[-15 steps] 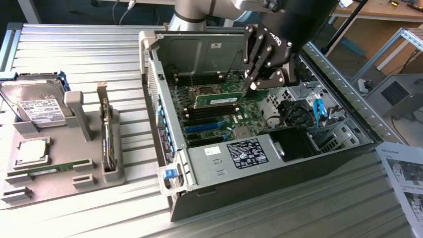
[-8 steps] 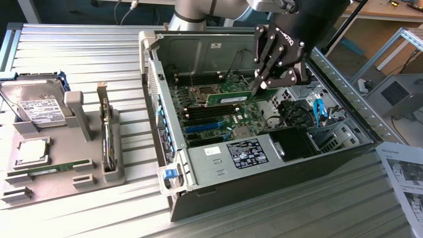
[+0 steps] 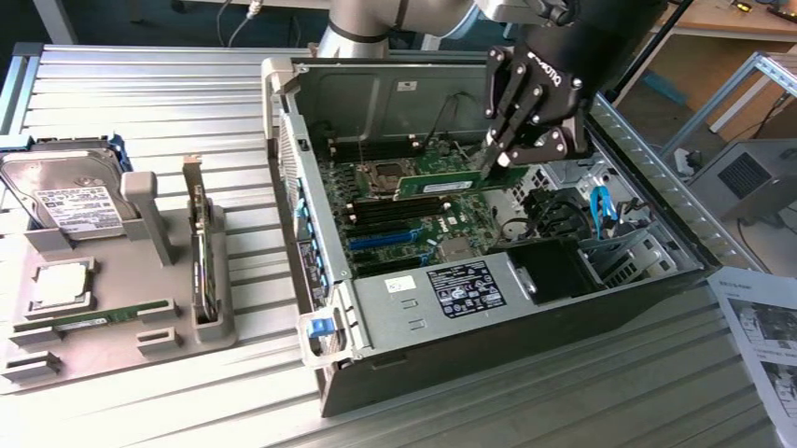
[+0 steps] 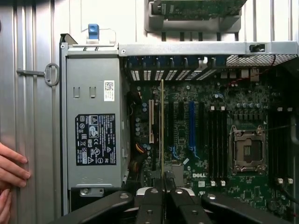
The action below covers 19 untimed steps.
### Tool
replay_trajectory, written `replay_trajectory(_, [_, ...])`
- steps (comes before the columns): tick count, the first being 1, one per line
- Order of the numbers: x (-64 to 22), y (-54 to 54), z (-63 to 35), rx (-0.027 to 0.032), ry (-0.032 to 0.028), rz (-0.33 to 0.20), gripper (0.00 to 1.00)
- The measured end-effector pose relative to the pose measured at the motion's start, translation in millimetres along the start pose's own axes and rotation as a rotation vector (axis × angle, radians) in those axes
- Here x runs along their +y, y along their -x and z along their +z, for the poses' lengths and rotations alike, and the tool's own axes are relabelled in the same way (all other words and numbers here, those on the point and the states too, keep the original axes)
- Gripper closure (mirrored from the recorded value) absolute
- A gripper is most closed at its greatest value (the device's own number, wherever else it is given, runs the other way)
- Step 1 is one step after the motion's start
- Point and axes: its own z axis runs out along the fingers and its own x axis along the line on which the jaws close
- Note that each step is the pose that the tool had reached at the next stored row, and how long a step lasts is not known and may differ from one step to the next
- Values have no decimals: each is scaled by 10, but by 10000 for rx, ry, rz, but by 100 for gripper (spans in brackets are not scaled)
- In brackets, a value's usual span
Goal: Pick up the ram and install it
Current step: 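Pick up the ram and move it above insertion slot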
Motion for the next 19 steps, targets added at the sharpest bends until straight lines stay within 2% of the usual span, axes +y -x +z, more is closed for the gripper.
replay_trajectory(3, [-52, 0, -3, 1, 0, 0, 88])
replay_trajectory(7, [-52, 1, -3, -3, 0, 1, 88])
replay_trajectory(13, [-52, 1, -3, -205, 3, -9, 88])
replay_trajectory(19, [-52, 1, -1, -211, 4, -9, 88])
